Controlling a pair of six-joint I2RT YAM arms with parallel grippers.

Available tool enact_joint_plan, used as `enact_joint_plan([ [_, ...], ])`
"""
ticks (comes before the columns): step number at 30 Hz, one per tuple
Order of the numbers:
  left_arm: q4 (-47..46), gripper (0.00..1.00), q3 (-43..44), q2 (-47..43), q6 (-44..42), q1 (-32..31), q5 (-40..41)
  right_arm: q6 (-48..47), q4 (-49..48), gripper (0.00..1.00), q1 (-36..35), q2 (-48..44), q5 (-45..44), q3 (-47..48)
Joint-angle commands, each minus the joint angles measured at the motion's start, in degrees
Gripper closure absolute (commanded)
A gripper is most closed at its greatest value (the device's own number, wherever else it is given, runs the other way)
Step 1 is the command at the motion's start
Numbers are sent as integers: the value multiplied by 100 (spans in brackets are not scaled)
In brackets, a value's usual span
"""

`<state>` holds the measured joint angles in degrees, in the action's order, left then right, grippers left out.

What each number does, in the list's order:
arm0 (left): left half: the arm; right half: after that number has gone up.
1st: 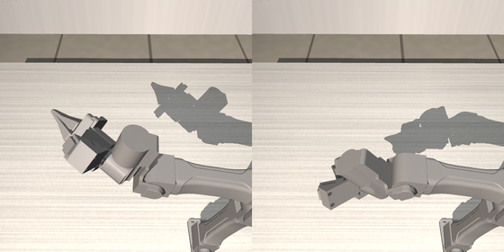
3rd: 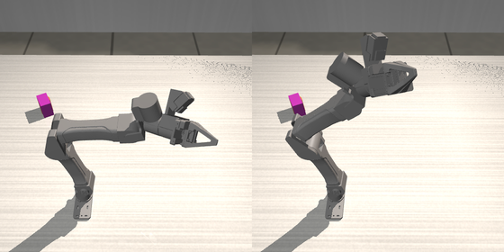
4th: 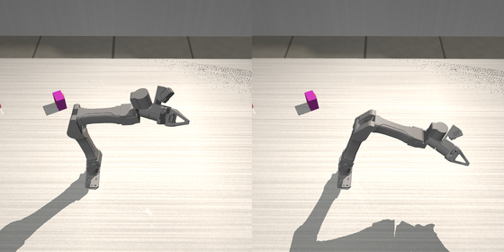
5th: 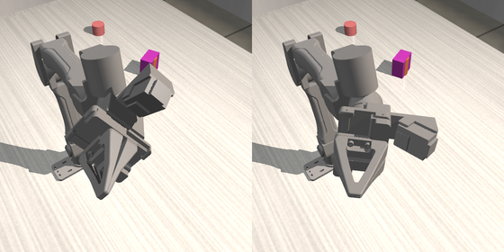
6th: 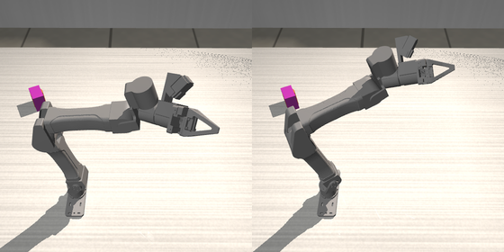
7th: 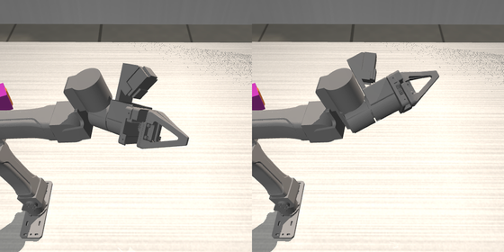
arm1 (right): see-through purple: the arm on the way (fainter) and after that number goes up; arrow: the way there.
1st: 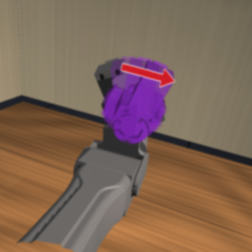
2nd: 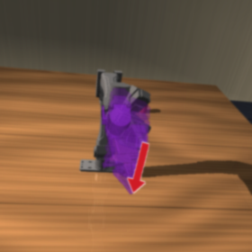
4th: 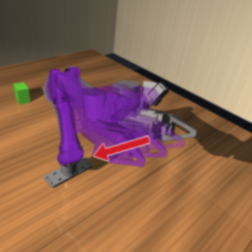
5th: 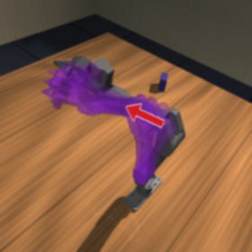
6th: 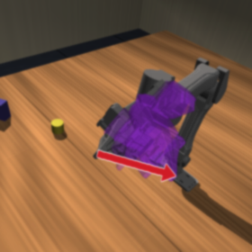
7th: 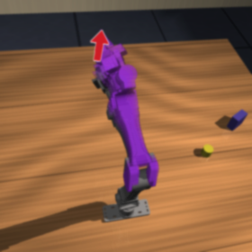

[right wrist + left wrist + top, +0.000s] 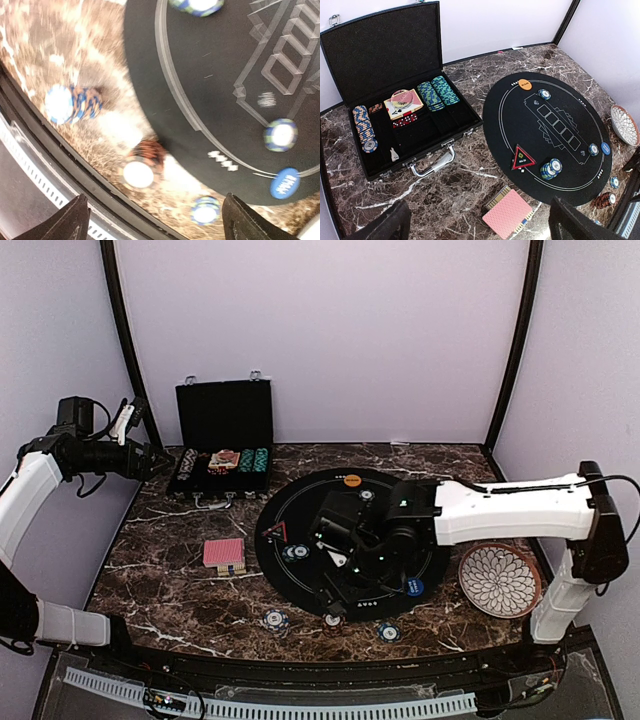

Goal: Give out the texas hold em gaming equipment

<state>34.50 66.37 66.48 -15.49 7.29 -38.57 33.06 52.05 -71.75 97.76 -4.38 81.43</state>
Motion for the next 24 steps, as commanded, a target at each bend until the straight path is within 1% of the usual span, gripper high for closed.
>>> enact_joint_plan([
  [1,121,1,74,-68,-43,36,-77,-104,-120,5,-207,517,240,256],
  [6,152,1,81,-106,-66,36,-71,-259,-162,6,-256,824,359,436],
  [13,153,1,69,-116,-57,36,-85,-416,-182,13,-269,1187,416,488],
  [24,138,1,61,-104,-60,30,-87,-525,-198,22,-270,1356,386,438],
])
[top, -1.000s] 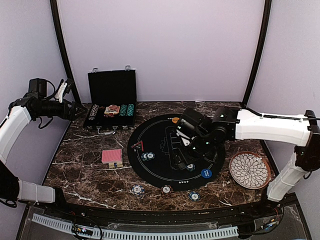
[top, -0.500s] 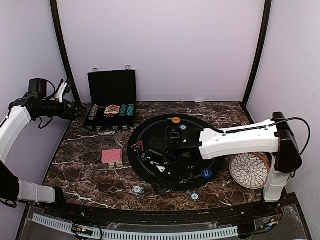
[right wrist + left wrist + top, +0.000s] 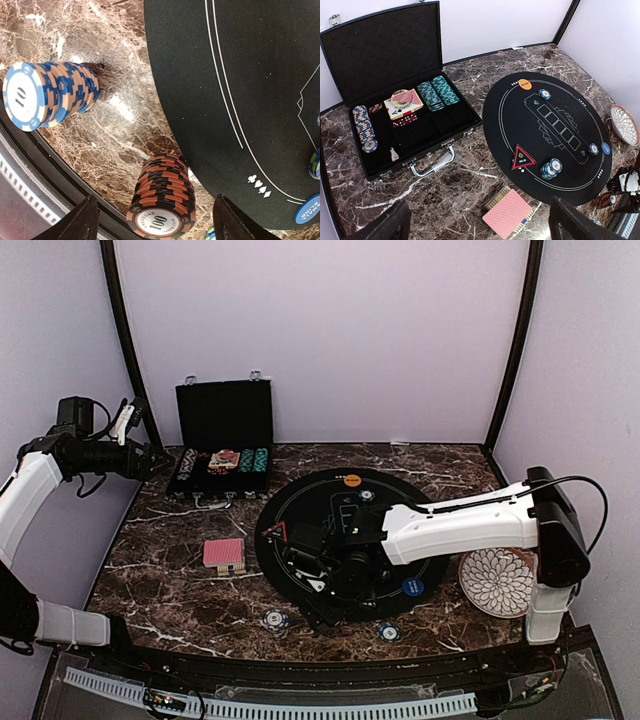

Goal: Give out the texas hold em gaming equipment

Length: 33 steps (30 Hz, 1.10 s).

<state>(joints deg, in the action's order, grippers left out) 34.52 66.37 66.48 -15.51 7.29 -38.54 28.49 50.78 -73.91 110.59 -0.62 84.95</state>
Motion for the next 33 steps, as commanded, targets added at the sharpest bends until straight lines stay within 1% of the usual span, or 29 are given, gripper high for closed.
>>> enact_joint_plan([
  [1,136,1,60,-105,-58,33,-91,-78,-69,23,-49,79,3,77],
  [12,127,1,34,-117,-67,35,-85,-133,-47,30,-53,156,-120,24],
  [22,129,1,34,-116,-71,34,-76,-121,-63,42,-53,152,-122,-54],
  [33,112,1,34,-118,-68,35,-73,-113,-44,43,-53,121,-181,-57],
])
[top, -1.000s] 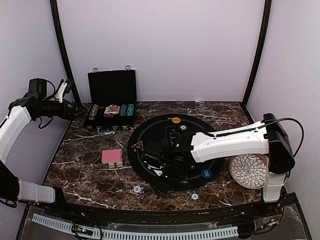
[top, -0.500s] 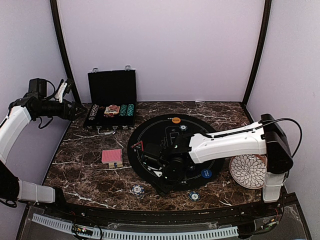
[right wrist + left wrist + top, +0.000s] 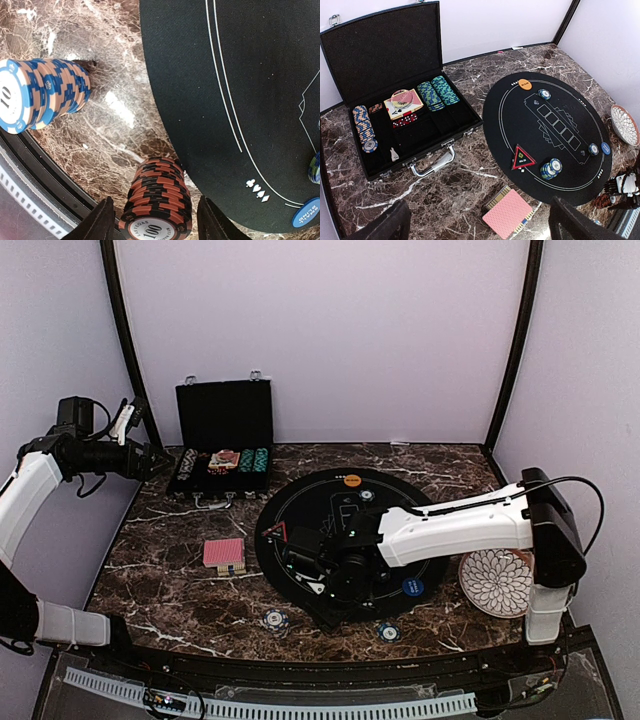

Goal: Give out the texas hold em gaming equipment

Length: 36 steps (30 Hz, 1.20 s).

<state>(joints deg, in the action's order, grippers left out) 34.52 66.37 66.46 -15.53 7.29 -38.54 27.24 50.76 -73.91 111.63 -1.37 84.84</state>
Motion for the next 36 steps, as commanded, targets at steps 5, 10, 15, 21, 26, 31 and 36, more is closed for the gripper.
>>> enact_joint_plan([
  [5,115,1,25,-113,-56,34,-79,0,-42,42,-48,33,-78,-94],
  [10,120,1,18,-115,-68,35,-81,-8,-31,40,-53,17,-98,-125],
  [15,116,1,16,-111,-57,31,-95,17,-14,46,-53,-25,-116,-109],
  [21,109,1,16,-112,-57,30,-92,33,91,67,-53,-66,-154,-2],
  [26,105,1,8,-115,-51,35,-93,27,302,80,-52,-117,-297,198],
  [31,107,1,8,-115,-56,36,-99,20,601,87,74,-220,-472,581],
  [36,99,1,-1,-107,-39,33,-118,-66,807,88,518,-339,-632,1117],
])
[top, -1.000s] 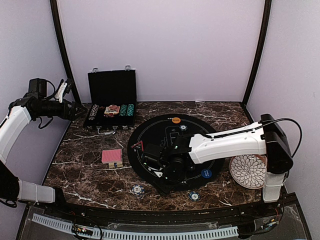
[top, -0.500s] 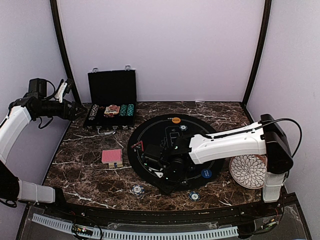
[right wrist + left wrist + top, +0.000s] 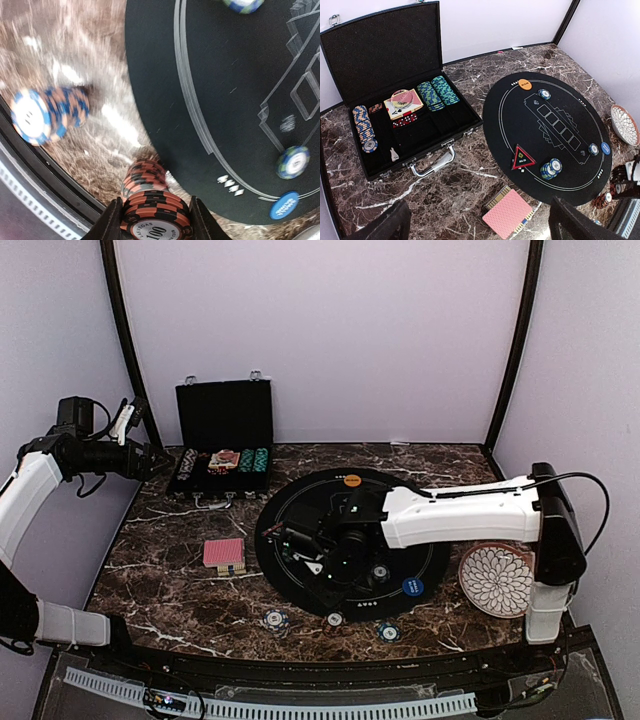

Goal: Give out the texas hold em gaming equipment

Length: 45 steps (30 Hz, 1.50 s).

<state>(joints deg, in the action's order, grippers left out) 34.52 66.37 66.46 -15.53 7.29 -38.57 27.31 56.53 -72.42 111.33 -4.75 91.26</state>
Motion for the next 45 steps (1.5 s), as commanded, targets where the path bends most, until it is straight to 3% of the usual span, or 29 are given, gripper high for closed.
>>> enact_joint_plan([
  [1,92,1,-1,-102,-39,35,-116,-123,253,88,487,-304,-345,562],
  [9,88,1,5,-86,-30,33,-111,-630,-39,89,1803,24,-667,1088],
  [15,81,1,48,-56,9,31,-121,-902,-352,89,2609,921,-609,1782],
  [26,119,1,69,-46,-31,33,-101,-964,-51,88,3070,2931,-498,4031],
  [35,141,1,61,-56,-55,35,-89,-902,-233,85,3247,3388,-546,4171],
  [42,130,1,43,-62,-38,28,-87,-942,-292,49,3252,3446,-544,4185],
  [45,127,1,41,-71,-39,35,-75,-955,-299,41,3252,3352,-536,4207],
])
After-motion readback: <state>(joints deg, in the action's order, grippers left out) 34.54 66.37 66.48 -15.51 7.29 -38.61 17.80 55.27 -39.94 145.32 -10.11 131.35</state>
